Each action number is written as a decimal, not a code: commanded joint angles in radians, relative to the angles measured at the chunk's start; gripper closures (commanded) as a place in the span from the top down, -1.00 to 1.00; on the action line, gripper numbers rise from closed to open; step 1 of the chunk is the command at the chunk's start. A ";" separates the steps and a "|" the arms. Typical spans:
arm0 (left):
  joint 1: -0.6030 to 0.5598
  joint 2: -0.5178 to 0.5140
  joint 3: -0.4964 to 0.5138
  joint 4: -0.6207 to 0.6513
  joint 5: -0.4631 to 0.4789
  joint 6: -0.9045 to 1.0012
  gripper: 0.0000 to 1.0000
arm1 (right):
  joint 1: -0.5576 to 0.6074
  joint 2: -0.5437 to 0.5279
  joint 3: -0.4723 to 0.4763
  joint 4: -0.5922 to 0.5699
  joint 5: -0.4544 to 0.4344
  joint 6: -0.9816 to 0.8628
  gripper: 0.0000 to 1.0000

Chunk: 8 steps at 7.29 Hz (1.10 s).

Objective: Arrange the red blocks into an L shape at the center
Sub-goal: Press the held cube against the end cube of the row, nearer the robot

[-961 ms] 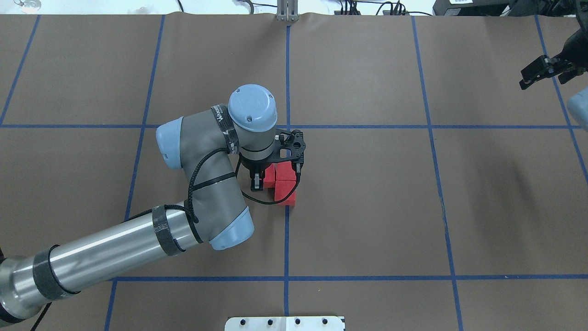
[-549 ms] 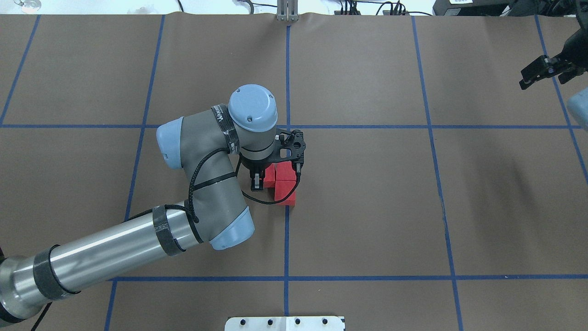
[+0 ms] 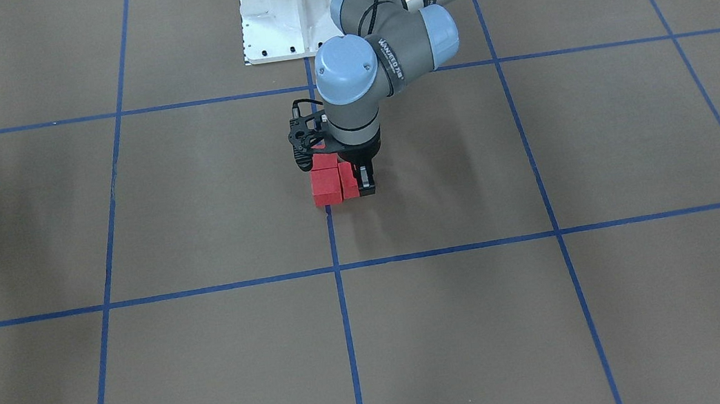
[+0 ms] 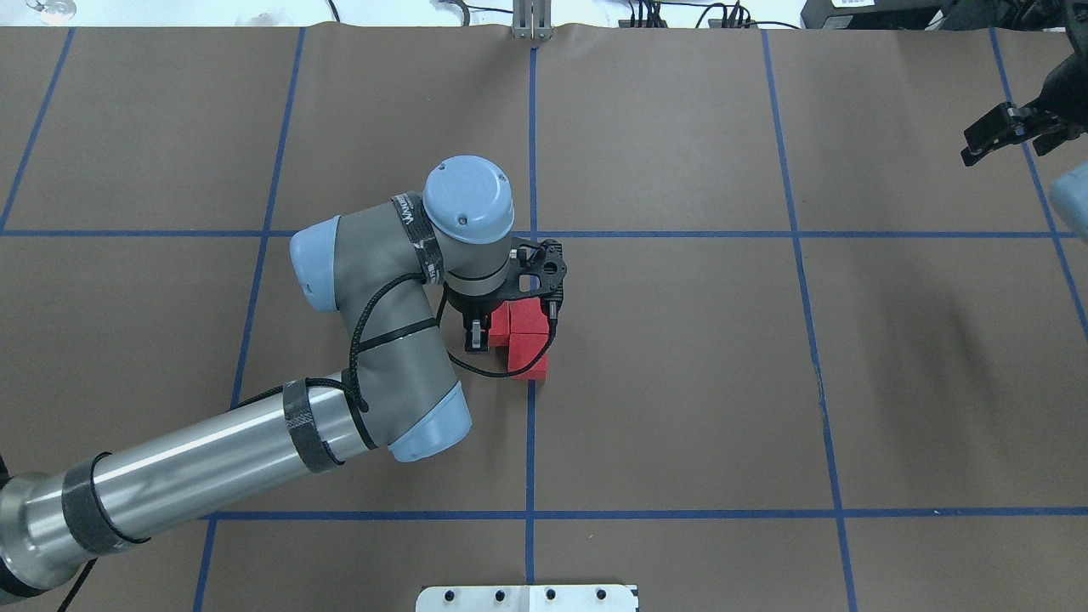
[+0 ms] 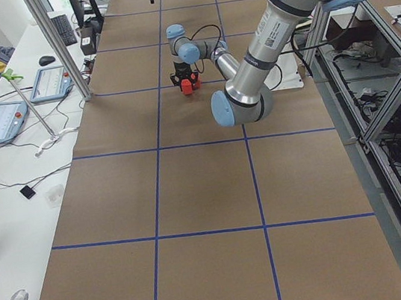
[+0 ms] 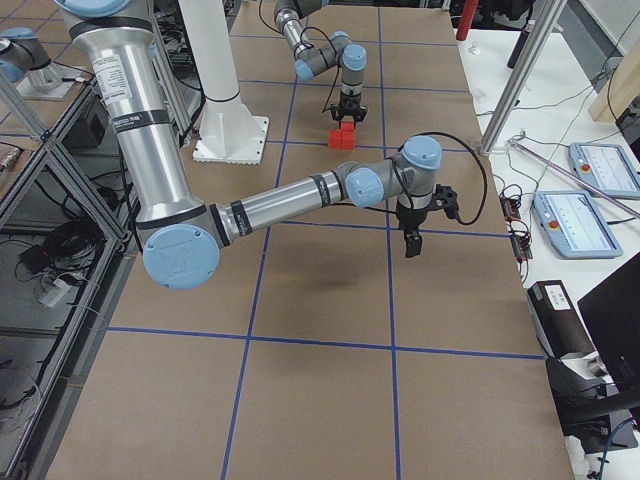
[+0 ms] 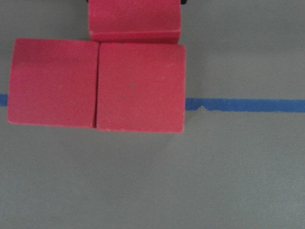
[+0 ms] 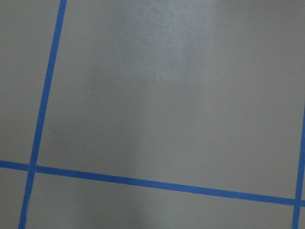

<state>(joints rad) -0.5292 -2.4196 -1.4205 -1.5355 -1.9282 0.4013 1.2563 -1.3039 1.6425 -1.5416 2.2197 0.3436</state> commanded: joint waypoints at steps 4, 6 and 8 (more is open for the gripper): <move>-0.003 0.001 0.008 -0.029 0.002 0.001 0.02 | 0.000 0.000 -0.001 0.000 0.000 0.000 0.99; -0.003 0.001 0.018 -0.045 0.002 0.002 0.11 | 0.000 0.002 -0.001 0.000 0.000 0.002 0.99; -0.005 0.001 0.018 -0.046 0.002 0.002 0.35 | 0.000 0.002 -0.001 0.000 0.000 0.002 0.99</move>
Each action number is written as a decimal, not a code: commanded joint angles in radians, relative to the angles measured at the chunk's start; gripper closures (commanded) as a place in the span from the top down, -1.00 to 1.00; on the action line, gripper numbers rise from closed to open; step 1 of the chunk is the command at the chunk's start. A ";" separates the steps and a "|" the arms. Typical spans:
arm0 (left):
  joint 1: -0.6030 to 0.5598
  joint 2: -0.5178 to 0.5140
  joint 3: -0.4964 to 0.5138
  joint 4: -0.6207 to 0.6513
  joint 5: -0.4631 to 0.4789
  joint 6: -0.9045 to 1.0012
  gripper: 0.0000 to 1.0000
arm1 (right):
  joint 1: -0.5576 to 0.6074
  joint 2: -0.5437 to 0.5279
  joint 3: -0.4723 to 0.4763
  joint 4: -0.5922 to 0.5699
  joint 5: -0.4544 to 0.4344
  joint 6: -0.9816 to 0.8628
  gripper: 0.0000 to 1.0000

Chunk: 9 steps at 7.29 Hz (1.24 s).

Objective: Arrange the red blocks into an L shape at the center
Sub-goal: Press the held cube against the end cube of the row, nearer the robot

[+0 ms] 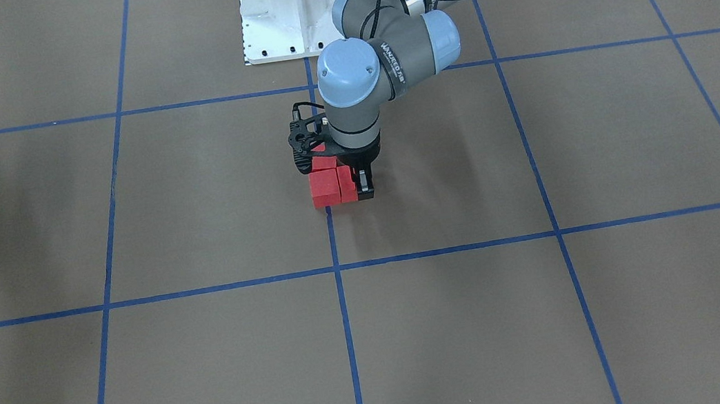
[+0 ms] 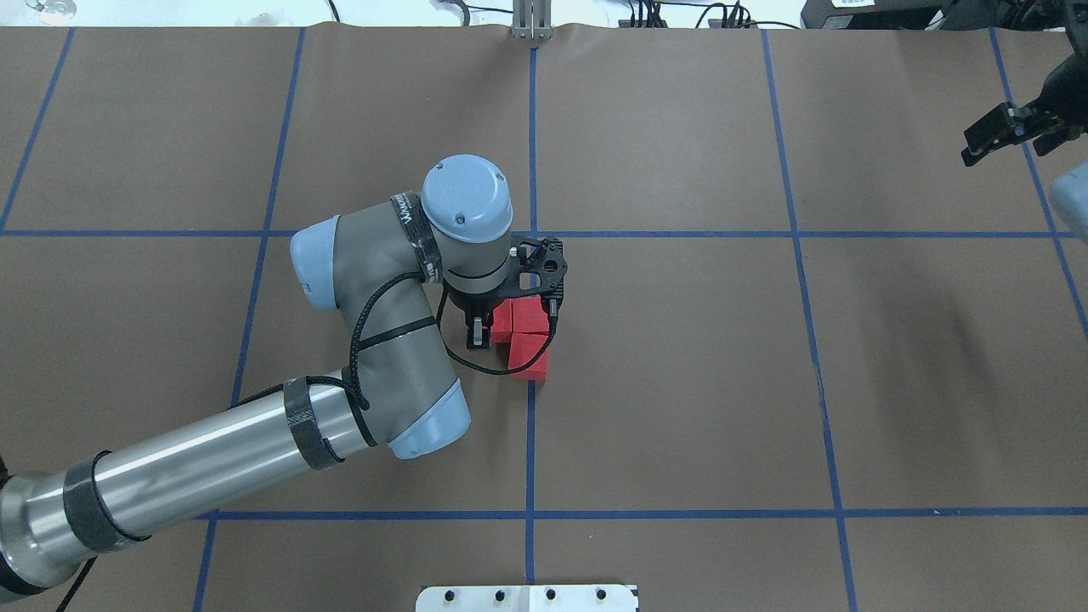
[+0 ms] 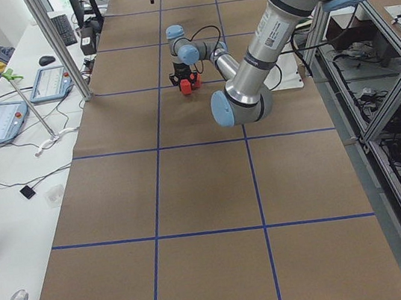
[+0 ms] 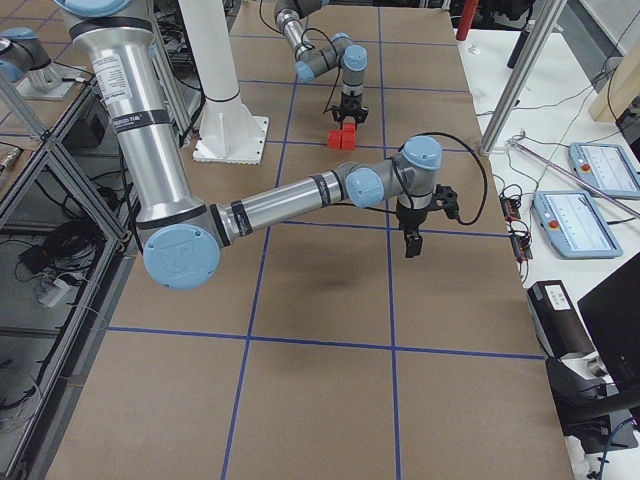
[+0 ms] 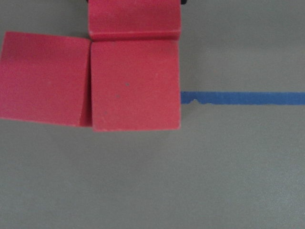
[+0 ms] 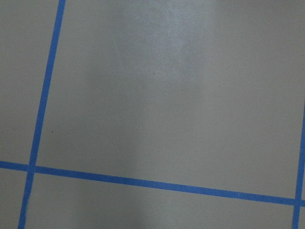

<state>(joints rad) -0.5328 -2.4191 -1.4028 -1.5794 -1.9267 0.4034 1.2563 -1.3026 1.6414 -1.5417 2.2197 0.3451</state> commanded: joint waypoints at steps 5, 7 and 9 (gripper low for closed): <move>-0.004 0.005 -0.007 -0.011 -0.003 -0.006 0.98 | 0.000 0.000 -0.002 0.000 0.000 -0.001 0.99; -0.012 0.005 -0.033 -0.008 -0.005 -0.005 0.98 | 0.000 0.000 -0.002 0.000 0.000 -0.001 0.99; -0.022 0.006 -0.077 -0.007 -0.006 -0.005 0.98 | 0.000 0.000 -0.002 0.000 0.000 -0.001 0.99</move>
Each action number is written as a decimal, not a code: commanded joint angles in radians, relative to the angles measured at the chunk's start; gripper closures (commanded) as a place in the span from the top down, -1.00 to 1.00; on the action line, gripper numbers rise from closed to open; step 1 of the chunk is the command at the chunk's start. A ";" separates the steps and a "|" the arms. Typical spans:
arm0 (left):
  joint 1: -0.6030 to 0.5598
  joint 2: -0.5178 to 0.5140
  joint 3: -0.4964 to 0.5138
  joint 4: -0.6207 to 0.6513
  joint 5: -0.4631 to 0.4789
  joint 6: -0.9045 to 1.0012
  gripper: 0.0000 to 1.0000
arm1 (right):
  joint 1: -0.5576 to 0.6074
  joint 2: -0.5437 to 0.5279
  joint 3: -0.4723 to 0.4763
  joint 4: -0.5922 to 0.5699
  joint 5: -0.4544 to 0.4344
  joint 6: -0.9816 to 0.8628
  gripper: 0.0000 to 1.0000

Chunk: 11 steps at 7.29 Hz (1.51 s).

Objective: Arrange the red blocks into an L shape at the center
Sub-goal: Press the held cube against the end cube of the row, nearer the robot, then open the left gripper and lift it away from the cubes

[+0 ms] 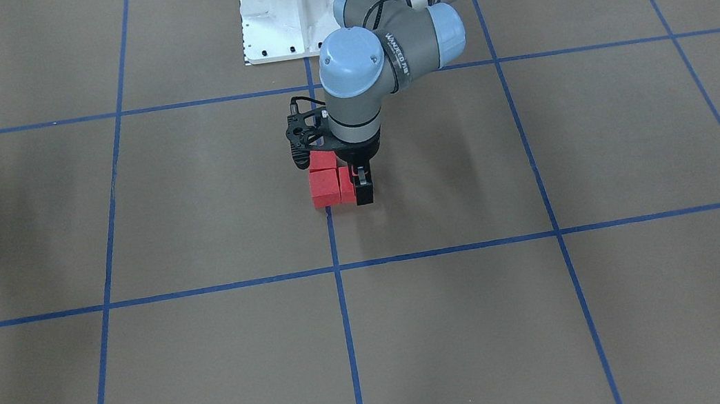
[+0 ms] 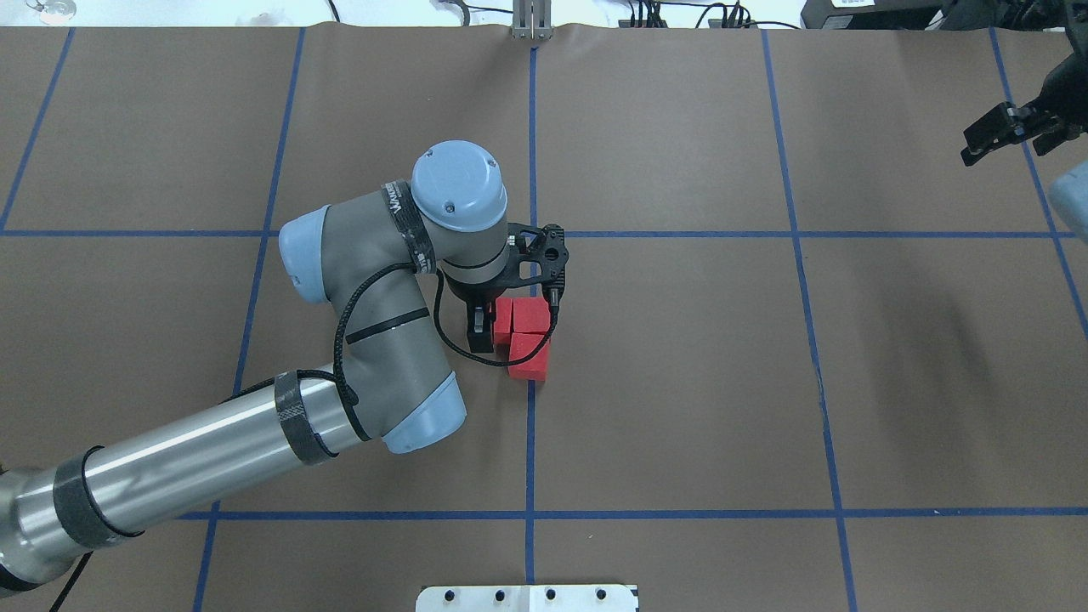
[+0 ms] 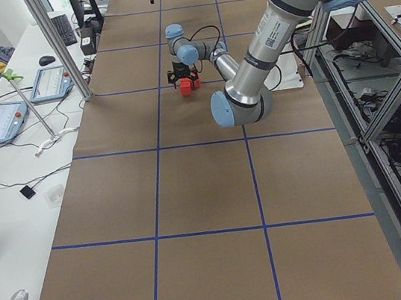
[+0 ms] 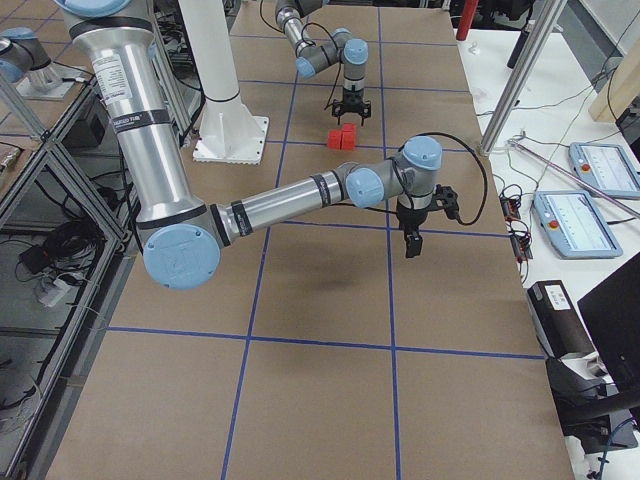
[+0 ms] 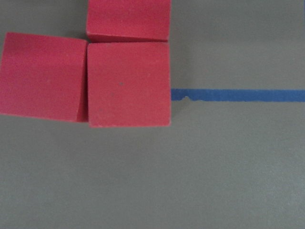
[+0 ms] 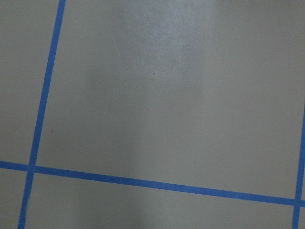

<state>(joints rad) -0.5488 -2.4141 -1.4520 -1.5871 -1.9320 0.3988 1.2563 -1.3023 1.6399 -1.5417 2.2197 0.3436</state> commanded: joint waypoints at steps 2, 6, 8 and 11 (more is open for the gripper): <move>-0.026 0.004 -0.044 0.001 0.001 -0.001 0.98 | 0.000 0.000 0.002 0.000 0.002 -0.002 0.99; -0.224 0.151 -0.096 -0.001 -0.004 -0.001 0.99 | 0.064 -0.052 0.009 0.000 0.015 -0.064 0.99; -0.342 0.315 -0.187 -0.004 -0.008 -0.100 0.99 | 0.165 -0.125 0.017 -0.008 0.035 -0.213 0.99; -0.564 0.554 -0.242 -0.037 -0.193 -0.276 0.99 | 0.233 -0.305 0.112 -0.002 0.046 -0.304 0.99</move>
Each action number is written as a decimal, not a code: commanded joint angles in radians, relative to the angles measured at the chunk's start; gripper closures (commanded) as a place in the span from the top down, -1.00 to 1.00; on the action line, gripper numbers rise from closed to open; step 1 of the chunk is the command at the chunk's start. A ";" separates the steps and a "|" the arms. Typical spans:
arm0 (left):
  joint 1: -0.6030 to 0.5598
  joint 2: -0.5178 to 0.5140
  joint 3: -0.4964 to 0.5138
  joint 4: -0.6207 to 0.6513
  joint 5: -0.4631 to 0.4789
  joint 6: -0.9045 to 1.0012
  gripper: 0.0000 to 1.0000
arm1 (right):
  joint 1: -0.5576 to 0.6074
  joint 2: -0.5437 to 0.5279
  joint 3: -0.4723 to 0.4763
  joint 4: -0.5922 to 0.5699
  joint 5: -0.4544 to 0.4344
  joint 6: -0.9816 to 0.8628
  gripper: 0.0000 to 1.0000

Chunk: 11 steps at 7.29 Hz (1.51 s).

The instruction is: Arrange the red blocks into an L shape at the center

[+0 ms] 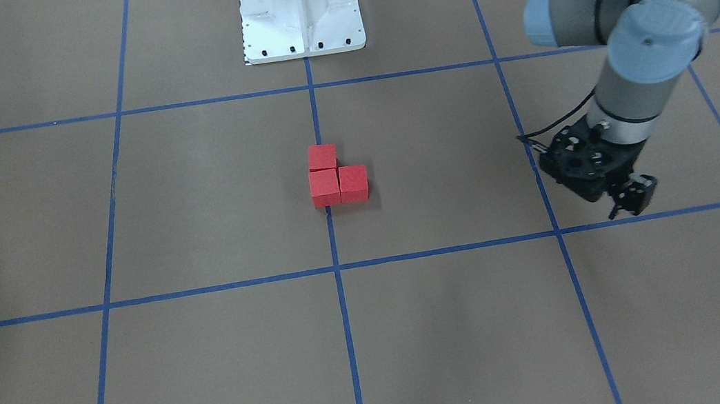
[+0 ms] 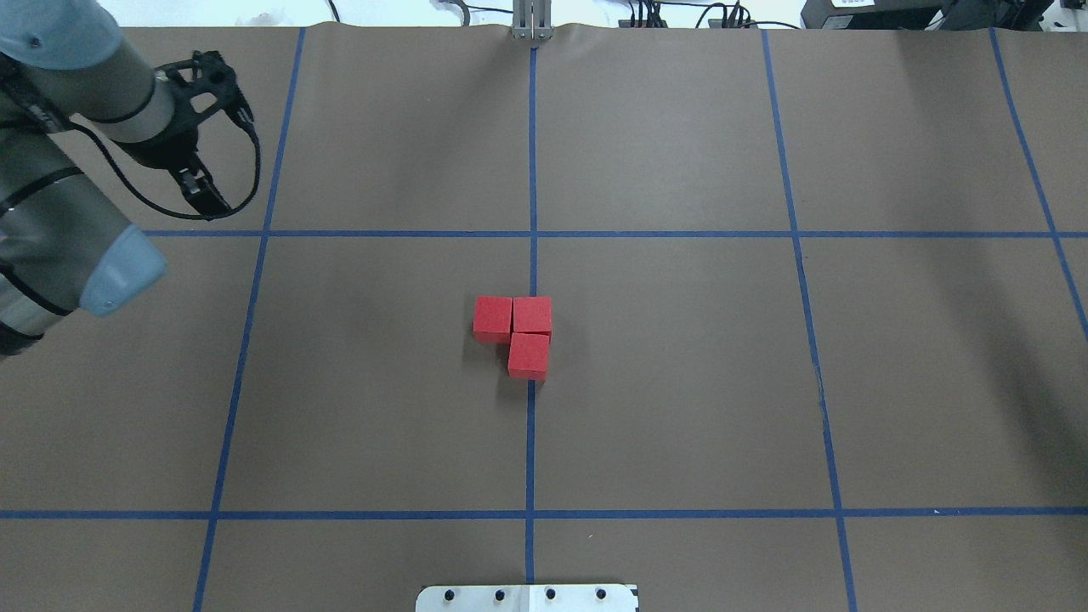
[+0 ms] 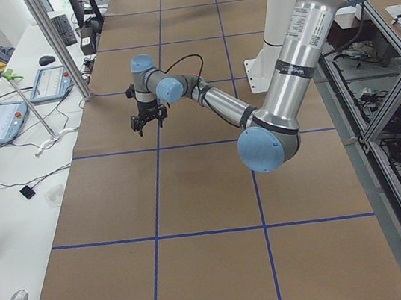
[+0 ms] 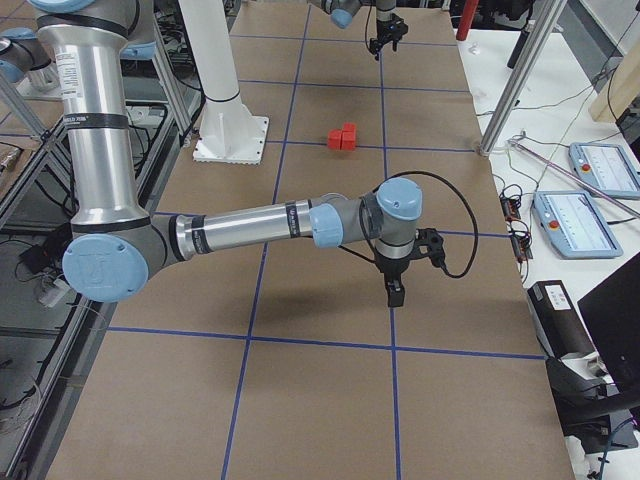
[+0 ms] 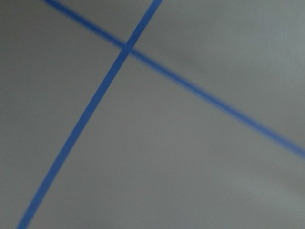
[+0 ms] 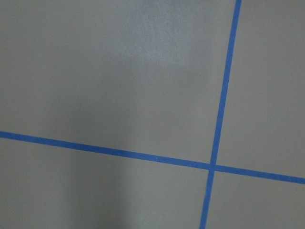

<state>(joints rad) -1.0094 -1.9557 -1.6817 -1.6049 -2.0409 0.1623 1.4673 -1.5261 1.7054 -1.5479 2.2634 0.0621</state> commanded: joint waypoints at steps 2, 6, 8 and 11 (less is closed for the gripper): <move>-0.298 0.234 -0.003 -0.021 -0.218 -0.038 1.00 | 0.042 -0.182 0.082 0.018 -0.001 -0.031 0.99; -0.585 0.478 -0.001 -0.021 -0.220 -0.040 1.00 | 0.041 -0.195 0.068 0.028 -0.008 -0.030 0.99; -0.614 0.518 -0.016 -0.021 -0.248 -0.041 1.00 | 0.041 -0.192 0.071 0.028 -0.008 -0.027 0.99; -0.607 0.517 -0.018 -0.024 -0.248 -0.033 1.00 | 0.041 -0.190 0.068 0.028 -0.008 -0.018 0.99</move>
<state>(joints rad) -1.6199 -1.4385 -1.6981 -1.6268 -2.2869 0.1253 1.5079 -1.7151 1.7731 -1.5208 2.2560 0.0452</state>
